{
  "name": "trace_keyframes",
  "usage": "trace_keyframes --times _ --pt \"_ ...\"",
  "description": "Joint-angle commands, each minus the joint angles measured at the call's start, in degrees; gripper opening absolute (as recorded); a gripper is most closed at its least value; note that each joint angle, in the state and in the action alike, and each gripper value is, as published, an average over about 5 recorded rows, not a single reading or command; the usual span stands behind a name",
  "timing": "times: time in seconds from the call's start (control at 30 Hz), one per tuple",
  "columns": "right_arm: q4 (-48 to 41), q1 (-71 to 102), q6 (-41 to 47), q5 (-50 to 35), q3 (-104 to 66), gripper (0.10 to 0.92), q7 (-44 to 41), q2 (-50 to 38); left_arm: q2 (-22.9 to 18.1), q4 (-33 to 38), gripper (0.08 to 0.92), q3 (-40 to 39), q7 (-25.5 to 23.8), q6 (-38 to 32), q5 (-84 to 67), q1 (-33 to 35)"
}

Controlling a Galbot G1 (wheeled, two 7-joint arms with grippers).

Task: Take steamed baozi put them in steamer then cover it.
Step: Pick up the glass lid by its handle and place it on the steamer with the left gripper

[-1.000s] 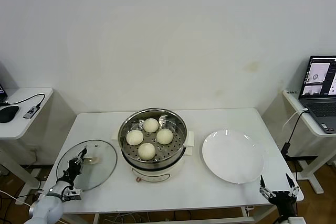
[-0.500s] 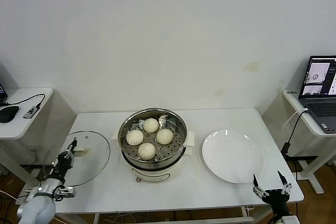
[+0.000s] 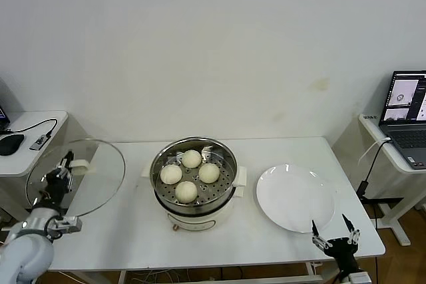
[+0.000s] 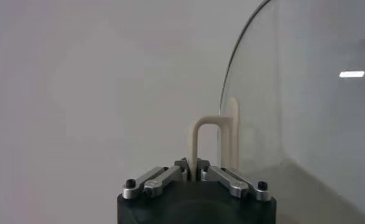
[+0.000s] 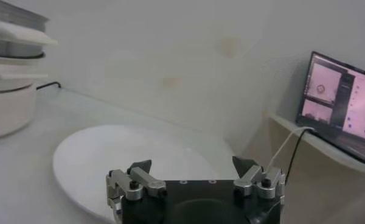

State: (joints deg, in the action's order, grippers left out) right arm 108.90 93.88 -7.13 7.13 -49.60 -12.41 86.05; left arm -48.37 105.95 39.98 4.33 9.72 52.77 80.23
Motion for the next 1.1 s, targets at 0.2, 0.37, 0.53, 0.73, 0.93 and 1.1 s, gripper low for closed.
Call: trace_keyframes --times 0.2,0.37,0.53,0.73,0.93,1.1 --pt "0.0 -0.5 0.2 1.5 1.2 0.823 -0.3 0.9 7.2 18.7 0.144 -27.1 -9.6 20.6 -5.2 -12.7" --pt "-0.2 -0.4 0.3 2.3 1.6 0.823 -0.3 1.4 3.8 16.9 0.144 -36.0 -12.5 23.3 -0.2 -19.9" --pt "-1.4 -0.7 0.3 3.7 2.2 0.823 -0.8 1.8 -1.1 13.8 0.144 -41.2 -15.6 25.9 3.0 -25.0" --pt "-2.4 -1.0 0.3 4.7 3.0 0.823 -0.7 2.3 -8.0 9.2 0.144 -44.6 -17.9 26.7 6.7 -29.5" --pt "-2.7 -0.9 0.4 5.3 3.3 0.823 -0.7 2.6 -11.9 5.1 0.144 -47.0 -18.1 26.6 7.9 -32.1" --pt "-3.1 -0.8 0.4 5.5 3.2 0.823 -0.6 2.6 -12.9 3.1 0.144 -48.9 -18.0 26.5 8.5 -33.6"
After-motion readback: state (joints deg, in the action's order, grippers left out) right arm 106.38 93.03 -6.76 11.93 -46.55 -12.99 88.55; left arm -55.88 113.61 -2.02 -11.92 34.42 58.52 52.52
